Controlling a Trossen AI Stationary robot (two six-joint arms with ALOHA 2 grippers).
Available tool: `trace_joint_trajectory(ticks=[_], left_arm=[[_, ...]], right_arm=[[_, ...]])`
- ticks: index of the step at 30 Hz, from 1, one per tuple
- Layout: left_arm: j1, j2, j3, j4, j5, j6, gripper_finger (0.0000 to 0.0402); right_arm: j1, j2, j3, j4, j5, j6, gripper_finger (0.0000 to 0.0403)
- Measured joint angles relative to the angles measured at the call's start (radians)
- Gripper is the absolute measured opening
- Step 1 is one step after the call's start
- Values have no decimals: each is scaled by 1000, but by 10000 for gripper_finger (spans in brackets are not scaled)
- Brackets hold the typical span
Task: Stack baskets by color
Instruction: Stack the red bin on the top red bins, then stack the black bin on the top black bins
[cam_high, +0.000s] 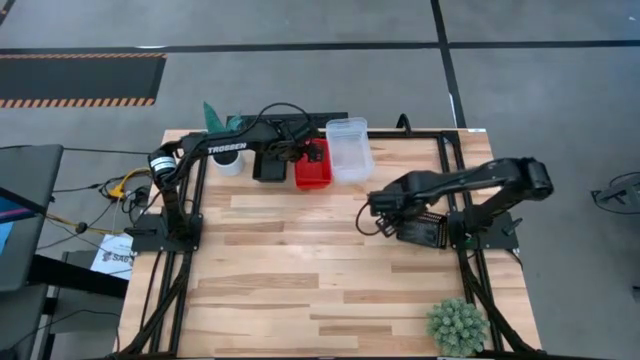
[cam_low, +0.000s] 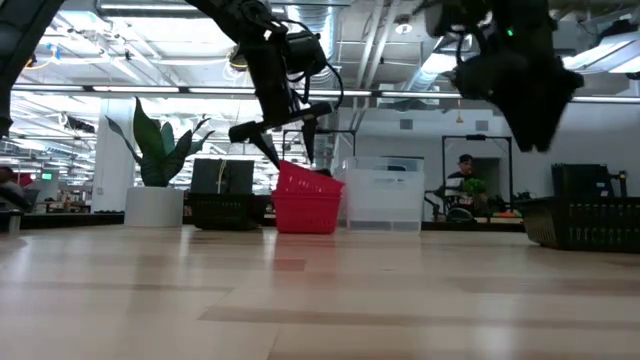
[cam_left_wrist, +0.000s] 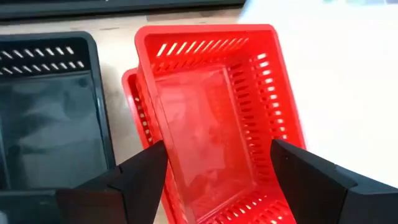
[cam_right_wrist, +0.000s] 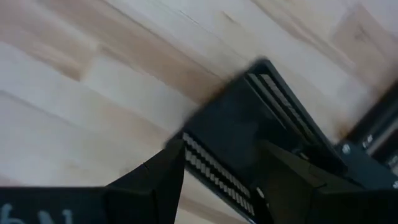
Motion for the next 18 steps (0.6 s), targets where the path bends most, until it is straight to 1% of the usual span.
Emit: trace_joint_trajectory(ticks=[5,8,11,13,18], left_arm=[[14,-4,0,-8,39,11,271],[18,-31,0,-24,29,9,271],[20,-50,0,-25,25,10,271],[20,-51,0,-20,45,6,271],[12,-76,-1,-57,57,13,269]], right_arm=[[13,-32,-75,29,-5,73,214],[12,-72,-101,27,-6,102,214],[9,-102,-102,29,-4,105,214],[6,-114,-102,30,1,106,214],[2,-105,-101,41,22,138,214]])
